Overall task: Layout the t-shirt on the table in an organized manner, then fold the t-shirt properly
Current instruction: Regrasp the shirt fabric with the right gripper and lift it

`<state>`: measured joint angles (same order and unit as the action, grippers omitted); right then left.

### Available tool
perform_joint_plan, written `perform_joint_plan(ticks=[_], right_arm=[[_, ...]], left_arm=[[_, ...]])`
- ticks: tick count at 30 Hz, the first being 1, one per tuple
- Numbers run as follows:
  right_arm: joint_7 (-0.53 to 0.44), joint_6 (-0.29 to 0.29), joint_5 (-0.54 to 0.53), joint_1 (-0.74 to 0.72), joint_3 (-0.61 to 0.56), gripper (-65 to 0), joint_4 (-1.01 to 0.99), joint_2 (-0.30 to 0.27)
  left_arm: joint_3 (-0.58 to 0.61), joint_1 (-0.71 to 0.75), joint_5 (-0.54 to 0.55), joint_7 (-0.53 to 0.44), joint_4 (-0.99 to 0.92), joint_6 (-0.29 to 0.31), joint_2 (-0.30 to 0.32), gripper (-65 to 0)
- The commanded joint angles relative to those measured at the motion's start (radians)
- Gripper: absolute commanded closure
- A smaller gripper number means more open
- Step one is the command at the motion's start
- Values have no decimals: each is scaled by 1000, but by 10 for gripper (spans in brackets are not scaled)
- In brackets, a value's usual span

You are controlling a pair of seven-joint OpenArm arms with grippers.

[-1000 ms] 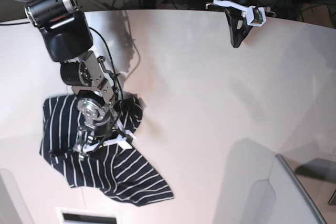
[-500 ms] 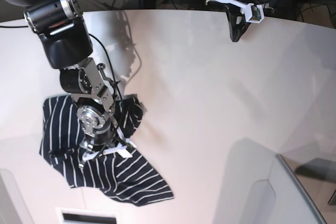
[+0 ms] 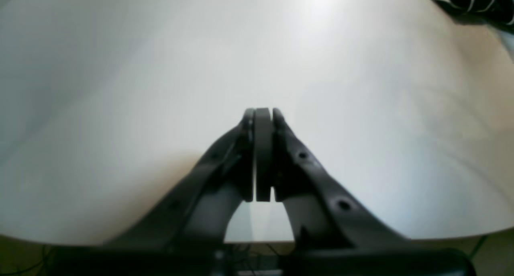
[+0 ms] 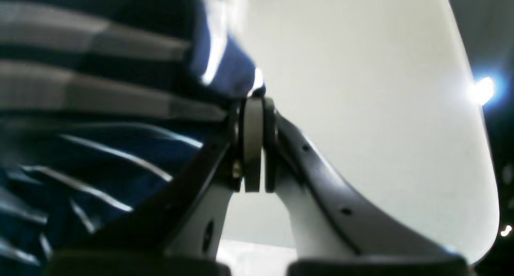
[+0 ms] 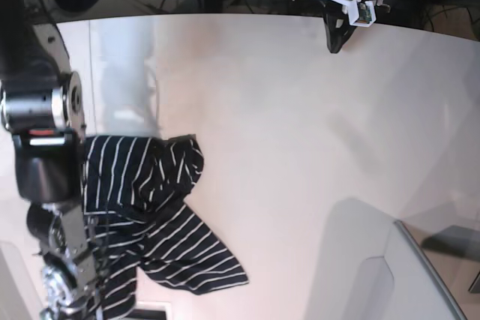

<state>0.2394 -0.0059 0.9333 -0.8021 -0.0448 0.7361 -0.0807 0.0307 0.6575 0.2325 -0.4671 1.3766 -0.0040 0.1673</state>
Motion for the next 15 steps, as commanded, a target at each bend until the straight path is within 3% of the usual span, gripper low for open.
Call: perform_joint_plan(ticks=[1, 3, 7, 8, 9, 10, 12, 15], right_arm=[[-30, 19, 11, -75, 39, -29, -48, -1], [-50, 47, 16, -155, 142, -150, -168, -3], [-22, 218, 20, -176, 214, -552, -200, 2], [1, 225, 20, -153, 207, -596, -188, 5], [27, 215, 20, -122, 196, -596, -152, 5], [48, 197, 16, -84, 182, -584, -91, 6], [81, 106, 13, 68, 161, -563, 127, 20], [85, -115, -3, 333, 148, -557, 514, 92]], left_arm=[[-1, 11, 1, -29, 13, -6, -4, 0], [-10, 18, 1, -29, 14, -6, -25, 0], [-2, 21, -5, -29, 14, -6, -38, 0], [-1, 21, -5, -29, 11, -6, -38, 0], [-1, 21, -5, -29, 10, -6, -39, 0], [-1, 21, -5, -29, 8, -6, -41, 0], [-2, 21, -5, -29, 8, -6, -44, 0], [-2, 18, -5, -29, 8, -6, -41, 0]])
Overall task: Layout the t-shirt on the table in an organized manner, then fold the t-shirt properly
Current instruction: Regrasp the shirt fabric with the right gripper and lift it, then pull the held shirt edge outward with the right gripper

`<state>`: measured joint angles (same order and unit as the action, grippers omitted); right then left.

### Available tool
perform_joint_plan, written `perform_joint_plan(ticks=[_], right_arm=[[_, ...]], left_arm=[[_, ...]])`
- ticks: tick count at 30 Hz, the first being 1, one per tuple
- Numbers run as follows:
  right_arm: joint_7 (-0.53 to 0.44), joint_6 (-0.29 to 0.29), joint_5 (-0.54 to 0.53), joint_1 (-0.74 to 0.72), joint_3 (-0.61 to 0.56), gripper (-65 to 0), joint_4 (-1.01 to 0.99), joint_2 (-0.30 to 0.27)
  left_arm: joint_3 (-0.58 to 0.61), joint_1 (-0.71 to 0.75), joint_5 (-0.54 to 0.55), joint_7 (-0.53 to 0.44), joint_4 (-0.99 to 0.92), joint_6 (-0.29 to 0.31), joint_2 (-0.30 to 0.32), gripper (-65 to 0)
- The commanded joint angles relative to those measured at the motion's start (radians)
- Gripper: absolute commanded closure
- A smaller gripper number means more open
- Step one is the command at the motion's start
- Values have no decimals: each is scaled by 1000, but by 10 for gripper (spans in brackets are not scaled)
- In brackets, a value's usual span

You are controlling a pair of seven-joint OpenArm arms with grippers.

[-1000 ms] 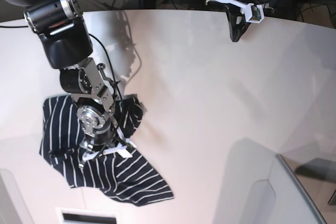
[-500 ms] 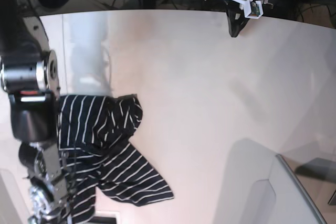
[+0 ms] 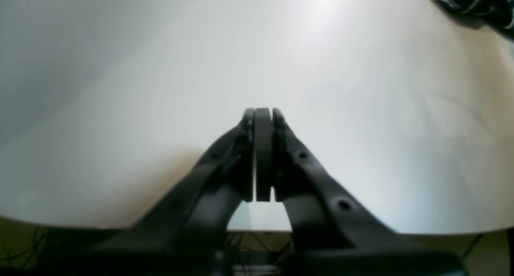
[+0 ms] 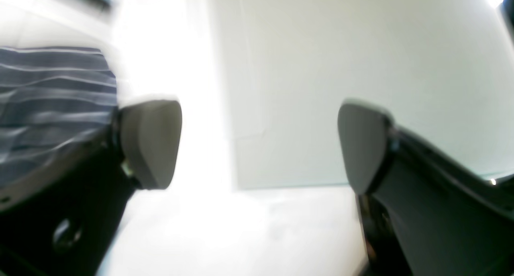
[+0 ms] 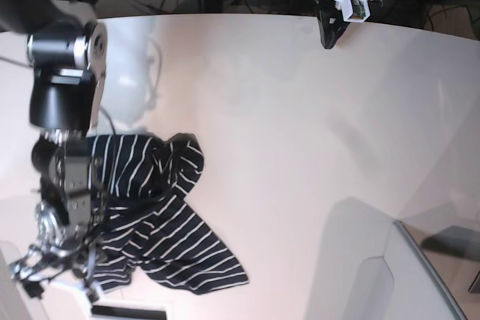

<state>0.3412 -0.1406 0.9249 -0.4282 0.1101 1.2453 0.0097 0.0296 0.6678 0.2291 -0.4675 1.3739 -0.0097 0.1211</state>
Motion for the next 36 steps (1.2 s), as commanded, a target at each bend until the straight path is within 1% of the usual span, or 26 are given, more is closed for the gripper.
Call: perform_joint_plan(ticks=[1, 2, 3, 4, 5, 6, 8, 11, 12, 13, 15, 16, 18, 20, 22, 25, 28, 32, 36], right_arm=[[-17, -55, -13, 47, -13, -554, 116, 34], [-12, -136, -36, 136, -34, -542, 221, 68], [14, -187, -57, 213, -57, -528, 290, 88], [54, -224, -82, 279, -88, -515, 345, 102], [105, -244, -120, 328, -126, -504, 391, 109], [163, -247, -174, 369, -174, -495, 425, 109], [286, -247, -313, 401, -244, -488, 483, 109], [448, -245, -481, 388, -255, -488, 508, 109], [496, -238, -537, 371, -255, -488, 503, 111], [520, -216, -591, 360, -255, -486, 488, 111], [526, -141, -682, 332, -255, -486, 445, 111], [533, -92, -728, 314, -252, -486, 416, 111], [536, -23, -814, 285, -252, -486, 359, 109], [536, 6, -887, 277, -254, -485, 313, 109], [525, 32, -943, 272, -257, -461, 256, 109], [488, 101, -978, 245, -255, -434, 173, 109], [450, 143, -979, 233, -250, -432, 135, 108], [442, 144, -981, 202, -250, -429, 95, 108], [408, 147, -981, 145, -250, -413, -29, 109]], left_arm=[[-1, 7, -1, -29, 11, 0, 5, 0], [-1, 5, -1, -29, 11, 0, 7, 0], [-1, 5, -3, -29, 11, 0, 9, 0], [-1, 4, -3, -29, 11, 0, 9, 0], [-4, 4, -3, -29, 11, 0, 9, 0], [-6, 4, -3, -29, 12, 0, 10, 0], [-6, 4, -3, -29, 15, 0, 10, 0], [-9, 4, -3, -29, 19, 0, 12, 0], [-10, 4, -3, -29, 19, 0, 18, 0], [-10, 4, -3, -29, 17, 0, 30, 0], [-4, 4, -3, -29, 15, 0, 44, 0], [-6, 4, -3, -29, 15, 0, 45, 0], [-10, 4, -3, -29, 15, 0, 45, 0], [-10, 5, -3, -29, 15, 0, 58, 0], [-10, 7, -3, -29, 14, 0, 64, 0], [-10, 11, -1, -29, 17, 0, 65, 0], [-10, 13, -1, -29, 15, 0, 65, 0], [-10, 13, -1, -29, 11, 0, 65, 0], [-10, 13, -1, -29, 11, 0, 65, 0]])
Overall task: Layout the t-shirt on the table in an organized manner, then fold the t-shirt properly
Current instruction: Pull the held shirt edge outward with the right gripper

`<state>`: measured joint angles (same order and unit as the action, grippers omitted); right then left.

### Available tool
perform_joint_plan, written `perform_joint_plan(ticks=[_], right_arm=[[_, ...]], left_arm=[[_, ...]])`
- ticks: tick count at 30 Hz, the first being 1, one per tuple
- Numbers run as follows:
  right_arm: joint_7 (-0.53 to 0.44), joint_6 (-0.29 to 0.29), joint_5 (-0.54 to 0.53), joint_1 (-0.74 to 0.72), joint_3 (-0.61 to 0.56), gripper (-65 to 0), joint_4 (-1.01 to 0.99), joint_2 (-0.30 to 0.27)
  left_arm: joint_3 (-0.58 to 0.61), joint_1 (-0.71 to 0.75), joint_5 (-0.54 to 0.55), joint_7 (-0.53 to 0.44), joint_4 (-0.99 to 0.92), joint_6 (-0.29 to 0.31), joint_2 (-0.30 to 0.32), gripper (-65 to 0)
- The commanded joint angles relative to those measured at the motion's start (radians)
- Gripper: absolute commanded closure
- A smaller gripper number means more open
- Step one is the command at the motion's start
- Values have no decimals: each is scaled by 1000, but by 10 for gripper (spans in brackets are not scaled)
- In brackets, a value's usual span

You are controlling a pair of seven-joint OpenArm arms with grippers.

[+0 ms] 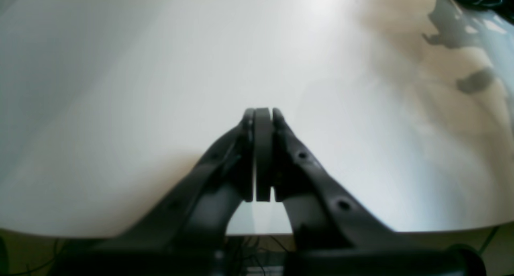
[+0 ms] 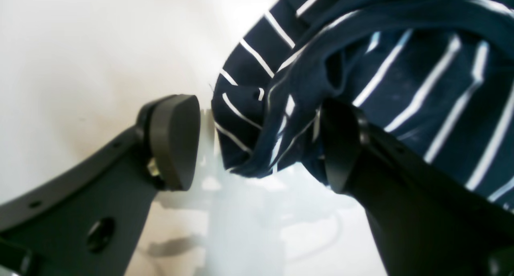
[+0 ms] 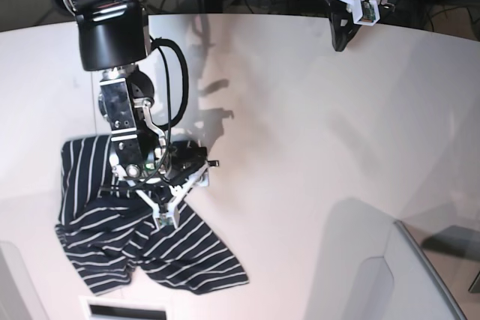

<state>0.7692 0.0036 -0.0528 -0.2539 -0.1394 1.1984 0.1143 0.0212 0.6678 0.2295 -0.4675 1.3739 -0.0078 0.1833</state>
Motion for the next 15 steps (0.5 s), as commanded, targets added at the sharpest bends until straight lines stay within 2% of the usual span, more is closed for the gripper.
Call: perform_joint_plan(ticks=[1, 3, 5, 6, 7, 12, 15], right_arm=[[-34, 3, -3, -41, 1, -381, -24, 5], [-53, 3, -3, -57, 1, -249, -73, 3], [-40, 3, -3, -54, 1, -83, -44, 2], [-21, 3, -3, -43, 1, -38, -4, 0], [2, 3, -3, -22, 1, -21, 48, 0], [152, 3, -3, 64, 7, -17, 374, -14], [255, 0, -3, 107, 82, -17, 584, -26]], left_arm=[[-2, 13, -2, -29, 11, -2, 3, 0], [-2, 13, -2, -29, 11, -2, 3, 0], [-2, 14, -2, -29, 11, -2, 3, 0], [-2, 14, -2, -29, 11, -2, 3, 0], [-2, 14, -2, -29, 11, -2, 3, 0], [-2, 13, -2, -29, 11, -2, 3, 0], [-2, 10, -2, -29, 11, -2, 5, 0]])
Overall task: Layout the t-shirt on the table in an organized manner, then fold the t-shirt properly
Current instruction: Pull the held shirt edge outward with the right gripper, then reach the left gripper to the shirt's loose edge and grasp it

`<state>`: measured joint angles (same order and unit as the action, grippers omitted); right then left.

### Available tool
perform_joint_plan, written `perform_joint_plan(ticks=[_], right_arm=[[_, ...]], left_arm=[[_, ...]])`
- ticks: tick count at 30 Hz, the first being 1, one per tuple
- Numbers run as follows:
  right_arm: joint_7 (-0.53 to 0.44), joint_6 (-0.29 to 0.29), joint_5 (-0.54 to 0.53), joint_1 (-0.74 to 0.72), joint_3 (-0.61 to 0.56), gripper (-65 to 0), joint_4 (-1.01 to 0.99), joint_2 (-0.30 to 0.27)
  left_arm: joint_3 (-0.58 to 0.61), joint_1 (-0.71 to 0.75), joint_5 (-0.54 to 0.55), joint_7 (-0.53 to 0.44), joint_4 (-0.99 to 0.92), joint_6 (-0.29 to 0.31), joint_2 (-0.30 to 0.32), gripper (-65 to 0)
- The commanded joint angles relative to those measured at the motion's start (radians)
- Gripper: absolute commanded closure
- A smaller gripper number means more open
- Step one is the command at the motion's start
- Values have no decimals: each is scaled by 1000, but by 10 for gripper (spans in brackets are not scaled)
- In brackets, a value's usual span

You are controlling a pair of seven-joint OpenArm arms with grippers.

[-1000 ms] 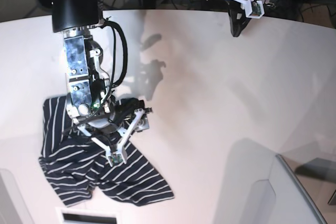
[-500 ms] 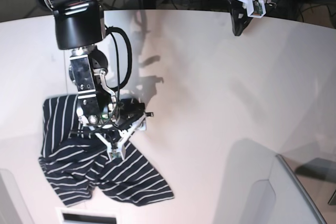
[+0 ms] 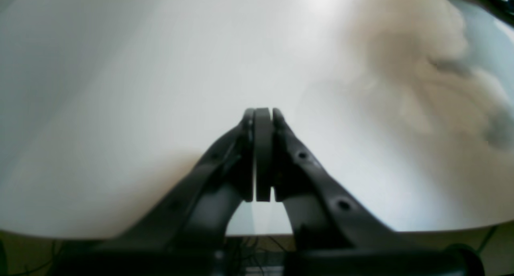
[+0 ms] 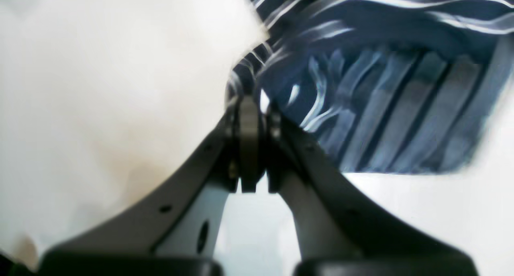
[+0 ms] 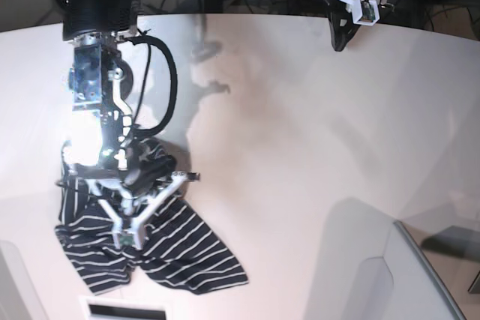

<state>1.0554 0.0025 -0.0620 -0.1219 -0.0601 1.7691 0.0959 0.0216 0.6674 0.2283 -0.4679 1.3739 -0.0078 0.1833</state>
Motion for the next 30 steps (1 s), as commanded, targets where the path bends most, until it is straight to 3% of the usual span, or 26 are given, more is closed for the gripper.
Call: perform_joint_plan(ticks=[1, 4, 9, 12, 16, 20, 22, 26, 30], right_arm=[[-5, -5, 6, -15, 38, -17, 73, -8], [64, -74, 6, -3, 202, -15, 234, -9], [79, -204, 6, -40, 538, -15, 240, -58], [82, -261, 6, -42, 676, -15, 228, -63], [78, -276, 4, 75, 733, -15, 226, -48], [-2, -342, 4, 218, 733, -14, 225, 11], [-40, -352, 4, 264, 721, -14, 220, 15], [-74, -353, 4, 313, 695, -14, 220, 15], [-74, -355, 6, 325, 704, -14, 219, 6]], left_arm=[[-2, 8, 0, -28, 11, -2, 9, 0], [-2, 5, 0, -28, 12, -2, 17, 0], [-4, 4, 0, -28, 17, -2, 17, 0], [-4, 2, 0, -28, 14, -2, 26, 0], [2, -25, 0, -28, 23, -2, 28, 0], [21, -70, -2, -24, 54, -2, 29, 0], [51, -111, 4, 48, 92, -2, 29, 0], [140, -272, 6, 341, 200, -2, 18, 0], [186, -475, 7, 533, 238, -2, -44, 0]])
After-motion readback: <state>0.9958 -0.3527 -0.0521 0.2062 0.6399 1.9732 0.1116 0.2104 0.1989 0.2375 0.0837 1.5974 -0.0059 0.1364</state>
